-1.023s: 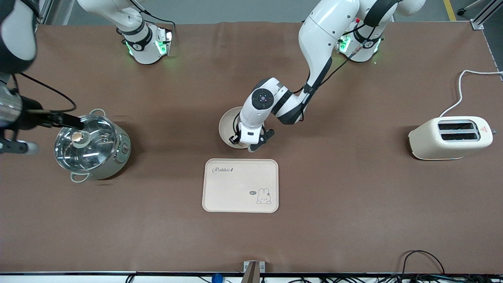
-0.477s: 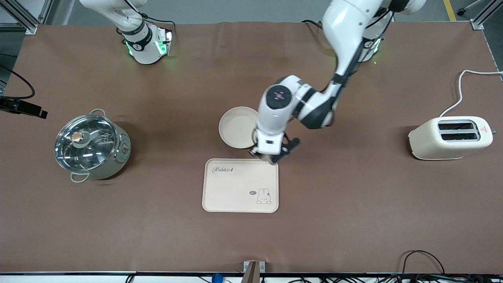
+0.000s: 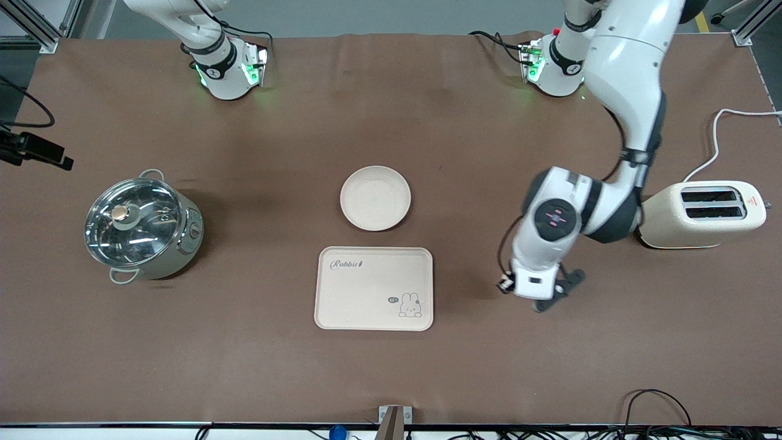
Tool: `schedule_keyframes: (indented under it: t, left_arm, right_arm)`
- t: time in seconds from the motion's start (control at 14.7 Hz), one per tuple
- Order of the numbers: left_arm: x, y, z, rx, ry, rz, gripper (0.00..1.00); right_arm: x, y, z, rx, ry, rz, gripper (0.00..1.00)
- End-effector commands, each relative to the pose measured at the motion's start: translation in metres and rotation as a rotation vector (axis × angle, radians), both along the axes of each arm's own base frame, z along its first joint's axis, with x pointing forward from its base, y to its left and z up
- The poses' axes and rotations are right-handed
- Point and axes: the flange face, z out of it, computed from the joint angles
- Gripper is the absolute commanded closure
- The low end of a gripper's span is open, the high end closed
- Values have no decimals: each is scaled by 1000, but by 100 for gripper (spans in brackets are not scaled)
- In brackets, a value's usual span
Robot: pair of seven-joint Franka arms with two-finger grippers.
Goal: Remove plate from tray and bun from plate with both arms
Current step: 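Lower the bun onto the table and open the left gripper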
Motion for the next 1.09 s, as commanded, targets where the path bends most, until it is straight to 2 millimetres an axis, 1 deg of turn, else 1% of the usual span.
schedule_keyframes:
  t: [0.0, 0.07, 0.14, 0.2, 0.34, 0.41, 0.55, 0.61, 0.68, 0.75, 0.82, 0.89, 1.02]
  left_arm:
    - [8, 41, -30, 28, 53, -41, 67]
    - [11, 56, -38, 27, 65, -33, 65]
    - [12, 64, -45, 23, 78, -29, 61]
    - [10, 65, -50, 21, 88, -34, 57]
    - [7, 64, -52, 23, 97, -36, 24]
    - [8, 64, -50, 24, 95, -40, 0]
    - [9, 62, -42, 23, 91, -81, 0]
    - [11, 66, -36, 25, 88, -84, 0]
    - [12, 66, -21, 27, 81, -83, 0]
    - [12, 67, 2, 34, 70, -83, 0]
    - [10, 65, 32, 39, 62, -93, 0]
    - [6, 67, 72, 46, 47, -132, 0]
    - [-1, 74, 143, 49, 3, -229, 0]
  right_arm:
    - [-5, 16, 4, -17, 2, 29, 0]
    - [-5, 18, 2, -17, 3, 31, 0]
    - [-4, 22, 2, -19, 2, 40, 0]
    - [-3, 23, 2, -21, -2, 43, 0]
    - [0, 21, 2, -23, -13, 40, 0]
    - [1, 22, 3, -22, -21, 41, 0]
    - [0, 25, 2, -21, -10, 47, 0]
    - [0, 25, 1, -20, -7, 47, 0]
    - [0, 25, 1, -19, -9, 44, 0]
    - [0, 24, 0, -19, -7, 43, 0]
    - [-1, 24, -1, -19, -4, 43, 0]
    - [-1, 23, -1, -19, -4, 41, 0]
    - [-1, 23, -1, -18, -1, 41, 0]
